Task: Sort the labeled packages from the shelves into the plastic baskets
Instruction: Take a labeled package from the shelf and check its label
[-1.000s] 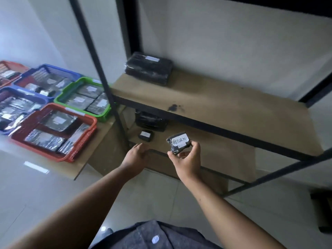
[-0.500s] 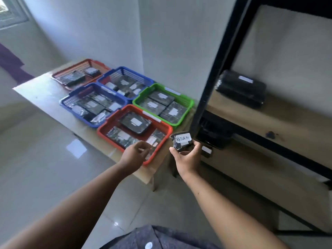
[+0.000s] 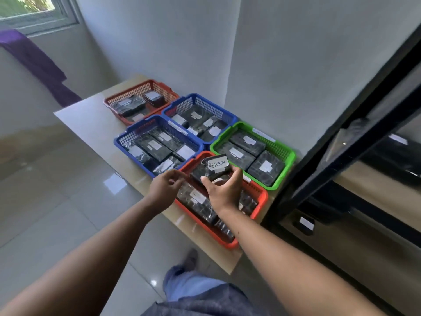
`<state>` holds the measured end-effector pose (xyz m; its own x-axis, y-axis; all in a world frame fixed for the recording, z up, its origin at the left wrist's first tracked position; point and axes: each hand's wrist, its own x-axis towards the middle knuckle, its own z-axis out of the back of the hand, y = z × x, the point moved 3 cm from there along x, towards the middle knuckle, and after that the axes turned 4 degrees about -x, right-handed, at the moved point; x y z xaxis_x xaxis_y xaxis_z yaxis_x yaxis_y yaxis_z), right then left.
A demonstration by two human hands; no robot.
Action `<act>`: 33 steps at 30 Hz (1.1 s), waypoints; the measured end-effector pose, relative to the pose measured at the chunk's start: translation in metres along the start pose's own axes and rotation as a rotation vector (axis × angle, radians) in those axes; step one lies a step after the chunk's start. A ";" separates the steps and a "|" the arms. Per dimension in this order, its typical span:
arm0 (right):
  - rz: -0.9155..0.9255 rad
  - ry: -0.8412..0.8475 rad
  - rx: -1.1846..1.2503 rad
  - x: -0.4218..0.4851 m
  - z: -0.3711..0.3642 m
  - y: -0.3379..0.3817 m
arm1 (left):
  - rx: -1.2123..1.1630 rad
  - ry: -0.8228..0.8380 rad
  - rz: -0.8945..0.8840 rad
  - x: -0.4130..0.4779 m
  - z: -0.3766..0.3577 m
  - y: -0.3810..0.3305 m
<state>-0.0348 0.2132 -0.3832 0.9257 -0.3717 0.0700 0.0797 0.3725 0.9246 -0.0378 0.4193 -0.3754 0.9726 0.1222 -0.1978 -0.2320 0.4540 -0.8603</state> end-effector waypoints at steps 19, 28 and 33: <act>-0.015 0.146 0.003 0.161 -0.255 0.098 | -0.011 -0.020 0.059 0.256 0.156 0.007; -0.083 0.018 -0.006 0.206 -0.327 0.110 | -0.064 0.144 0.014 0.381 0.178 0.016; -0.145 -0.119 -0.066 0.238 -0.376 0.125 | -0.252 0.369 0.031 0.456 0.188 0.012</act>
<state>0.3341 0.4912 -0.3916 0.8527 -0.5223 -0.0143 0.2367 0.3616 0.9018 0.3996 0.6466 -0.3877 0.9161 -0.2113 -0.3407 -0.2950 0.2202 -0.9298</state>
